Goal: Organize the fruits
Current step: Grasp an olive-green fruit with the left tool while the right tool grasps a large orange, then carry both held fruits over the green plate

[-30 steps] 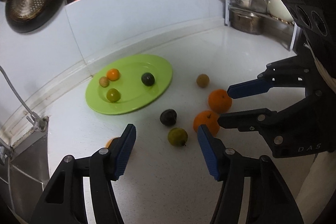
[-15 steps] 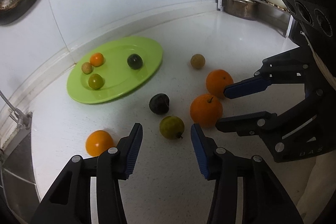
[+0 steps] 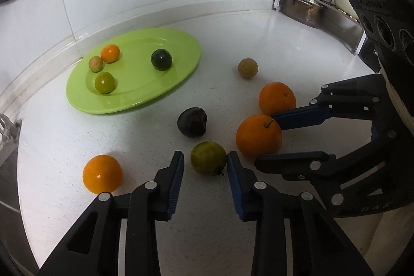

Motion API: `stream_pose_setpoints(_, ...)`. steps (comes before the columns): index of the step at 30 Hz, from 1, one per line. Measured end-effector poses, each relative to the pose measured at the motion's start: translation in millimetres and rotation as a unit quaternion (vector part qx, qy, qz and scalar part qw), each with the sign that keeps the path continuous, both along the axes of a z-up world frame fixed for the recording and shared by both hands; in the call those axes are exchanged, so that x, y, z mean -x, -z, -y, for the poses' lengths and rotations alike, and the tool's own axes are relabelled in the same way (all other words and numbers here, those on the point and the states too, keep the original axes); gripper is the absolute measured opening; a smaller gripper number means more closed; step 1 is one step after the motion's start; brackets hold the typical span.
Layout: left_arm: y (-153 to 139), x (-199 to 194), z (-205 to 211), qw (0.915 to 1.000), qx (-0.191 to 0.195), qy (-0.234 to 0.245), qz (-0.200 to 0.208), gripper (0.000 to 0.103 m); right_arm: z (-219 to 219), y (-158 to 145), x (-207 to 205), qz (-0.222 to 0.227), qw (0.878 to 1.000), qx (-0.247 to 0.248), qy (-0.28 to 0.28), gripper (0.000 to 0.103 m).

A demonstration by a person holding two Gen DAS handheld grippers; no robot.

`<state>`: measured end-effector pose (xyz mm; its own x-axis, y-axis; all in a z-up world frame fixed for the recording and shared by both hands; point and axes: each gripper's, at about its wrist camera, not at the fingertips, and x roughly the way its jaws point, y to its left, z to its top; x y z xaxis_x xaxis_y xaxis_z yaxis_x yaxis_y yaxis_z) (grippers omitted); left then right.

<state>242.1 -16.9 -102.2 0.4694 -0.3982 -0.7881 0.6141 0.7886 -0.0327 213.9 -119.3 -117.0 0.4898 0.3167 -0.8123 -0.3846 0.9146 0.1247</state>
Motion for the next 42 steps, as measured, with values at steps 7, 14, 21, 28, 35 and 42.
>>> stream_pose_setpoints(7, -2.4, 0.5, -4.2, 0.9999, 0.001, -0.015, -0.002, 0.029, 0.7, 2.9, -4.2, -0.003, 1.0, -0.013, 0.005, 0.043)
stream_pose_setpoints(14, -13.4, 5.3, -14.4, 0.9985, 0.011, -0.053, 0.003, 0.029, 0.9, 1.2, -3.3, 0.003, 1.0, -0.018, 0.005, 0.042)
stream_pose_setpoints(21, -29.6, 11.1, -21.7, 0.9959, 0.029, -0.084, 0.019, 0.029, -1.5, -12.7, 3.3, 0.023, 0.999, -0.025, 0.002, 0.042)
stream_pose_setpoints(28, -51.2, 11.5, -28.5, 0.9911, 0.046, -0.115, 0.047, 0.029, 1.1, -33.4, 1.2, 0.048, 0.998, -0.048, 0.017, 0.042)
stream_pose_setpoints(35, -70.7, 10.0, -32.1, 0.9888, 0.047, -0.12, 0.075, 0.029, 3.1, -56.7, -0.9, 0.083, 0.994, -0.062, 0.026, 0.042)
stream_pose_setpoints(42, -92.1, 4.3, -30.3, 0.9852, 0.052, -0.119, 0.112, 0.029, 6.6, -81.3, -6.9, 0.123, 0.989, -0.073, 0.035, 0.042)
